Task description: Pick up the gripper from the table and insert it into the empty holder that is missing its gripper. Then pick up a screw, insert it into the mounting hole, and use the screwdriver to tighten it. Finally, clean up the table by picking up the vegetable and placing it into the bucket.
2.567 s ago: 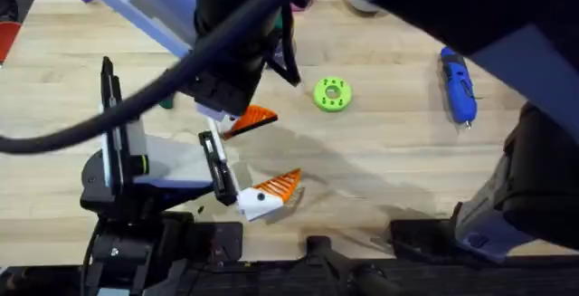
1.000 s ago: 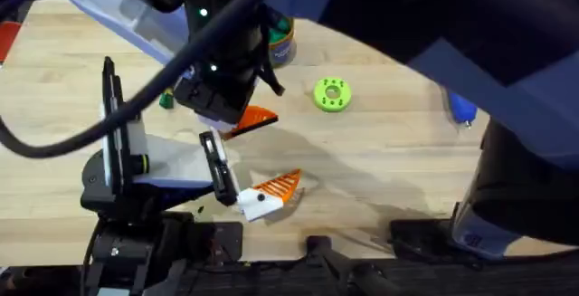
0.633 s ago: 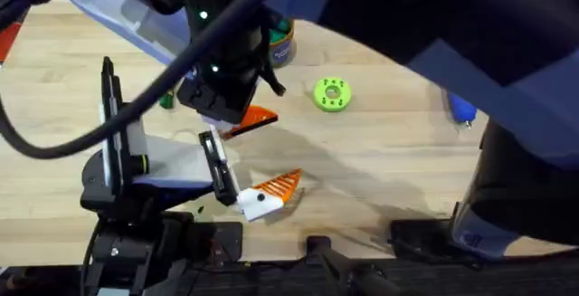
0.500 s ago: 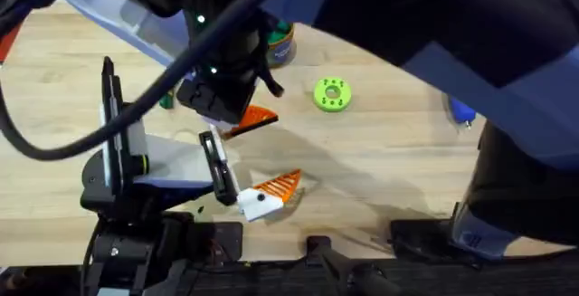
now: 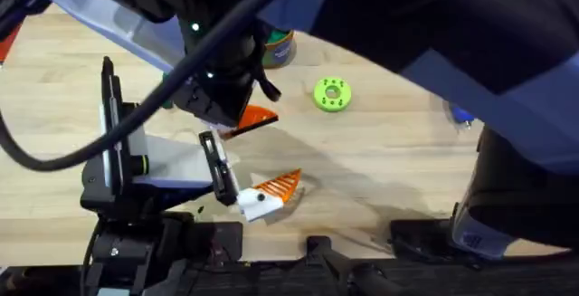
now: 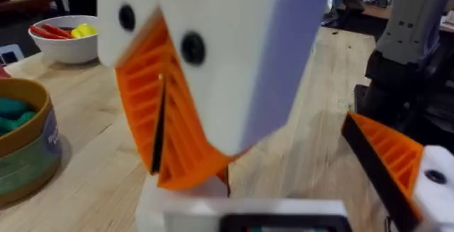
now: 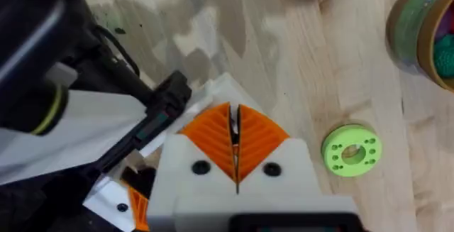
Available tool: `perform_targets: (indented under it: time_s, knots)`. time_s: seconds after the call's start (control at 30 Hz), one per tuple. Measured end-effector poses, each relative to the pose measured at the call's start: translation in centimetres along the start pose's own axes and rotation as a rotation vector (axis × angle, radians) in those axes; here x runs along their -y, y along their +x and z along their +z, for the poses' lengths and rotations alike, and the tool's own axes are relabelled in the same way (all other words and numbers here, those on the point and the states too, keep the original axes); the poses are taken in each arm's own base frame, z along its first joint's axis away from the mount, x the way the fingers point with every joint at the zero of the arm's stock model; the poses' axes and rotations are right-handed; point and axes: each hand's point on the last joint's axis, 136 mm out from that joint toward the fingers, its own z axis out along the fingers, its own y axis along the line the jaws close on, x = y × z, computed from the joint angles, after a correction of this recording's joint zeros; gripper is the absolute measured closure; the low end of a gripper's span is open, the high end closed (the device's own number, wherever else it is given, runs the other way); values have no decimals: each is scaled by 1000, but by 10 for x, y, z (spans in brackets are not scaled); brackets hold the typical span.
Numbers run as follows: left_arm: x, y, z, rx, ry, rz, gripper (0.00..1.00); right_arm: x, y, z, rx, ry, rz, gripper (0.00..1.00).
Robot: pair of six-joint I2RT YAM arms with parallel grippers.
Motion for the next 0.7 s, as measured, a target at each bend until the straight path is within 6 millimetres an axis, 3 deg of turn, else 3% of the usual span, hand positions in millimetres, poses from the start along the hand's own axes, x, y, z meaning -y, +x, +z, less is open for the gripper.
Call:
perform_targets:
  time_s: [0.7]
  knots:
    - [0,0,0,0,0,0,16,-4,1,0,-7,0,-5,996]
